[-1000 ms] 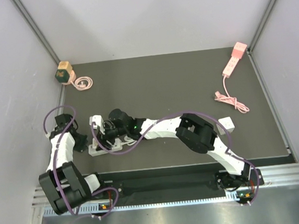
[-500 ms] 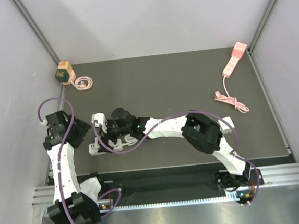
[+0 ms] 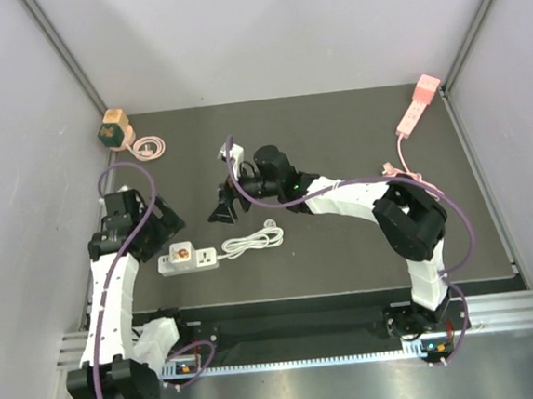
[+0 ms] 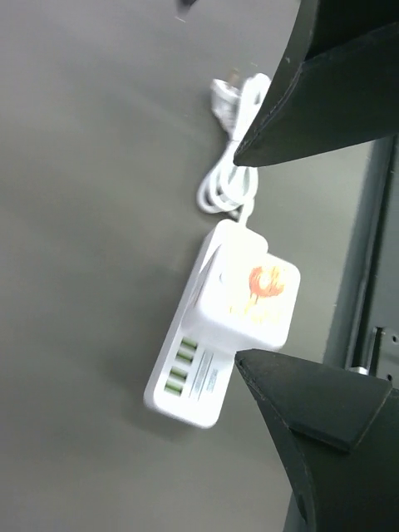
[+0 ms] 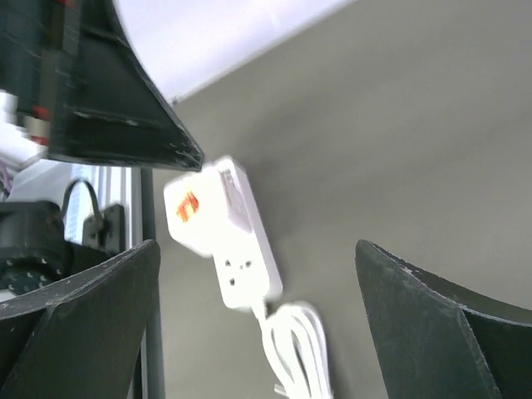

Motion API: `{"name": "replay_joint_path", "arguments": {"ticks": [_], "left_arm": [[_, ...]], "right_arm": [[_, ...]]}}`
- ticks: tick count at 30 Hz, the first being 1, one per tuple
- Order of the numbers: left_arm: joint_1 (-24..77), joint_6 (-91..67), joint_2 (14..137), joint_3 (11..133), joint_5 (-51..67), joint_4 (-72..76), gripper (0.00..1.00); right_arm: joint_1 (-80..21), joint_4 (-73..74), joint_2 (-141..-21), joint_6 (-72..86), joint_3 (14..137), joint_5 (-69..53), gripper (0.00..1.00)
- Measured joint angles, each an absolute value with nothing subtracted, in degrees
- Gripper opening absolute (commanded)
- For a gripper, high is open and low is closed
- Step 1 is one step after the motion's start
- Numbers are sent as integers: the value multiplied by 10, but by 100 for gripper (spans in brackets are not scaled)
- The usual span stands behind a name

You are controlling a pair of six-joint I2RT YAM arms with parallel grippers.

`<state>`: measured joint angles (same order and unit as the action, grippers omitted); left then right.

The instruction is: Pull the plug off the socket

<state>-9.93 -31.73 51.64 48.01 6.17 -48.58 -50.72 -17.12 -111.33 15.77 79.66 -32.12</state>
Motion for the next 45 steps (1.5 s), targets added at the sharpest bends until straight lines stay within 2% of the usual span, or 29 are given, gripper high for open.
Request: {"name": "replay_joint_path", "arguments": {"ticks": [4,8,12,15,29,39,45], "left_arm": [[-26,-327,557,499,17,-500,90],[6,-340,573,499,-32,-524,89],[24,-346,586,499,-57,-538,88],[32,-347,616,500,-67,-547,84],[57,-348,677,503,-77,-573,72],[57,-310,718,540,-74,-583,82],[61,-281,725,559,-65,-580,82]], "right_arm": [[-510,-165,-1113,173,759,-341,99],[-522,-167,-1113,184,742,-364,97],[-528,-172,-1117,189,740,-377,93],[-536,-176,-1126,192,740,-386,86],[-556,-189,-1156,211,744,-404,84],[-562,-203,-1160,226,744,-406,84],[-562,-206,-1160,227,742,-407,85]]}}
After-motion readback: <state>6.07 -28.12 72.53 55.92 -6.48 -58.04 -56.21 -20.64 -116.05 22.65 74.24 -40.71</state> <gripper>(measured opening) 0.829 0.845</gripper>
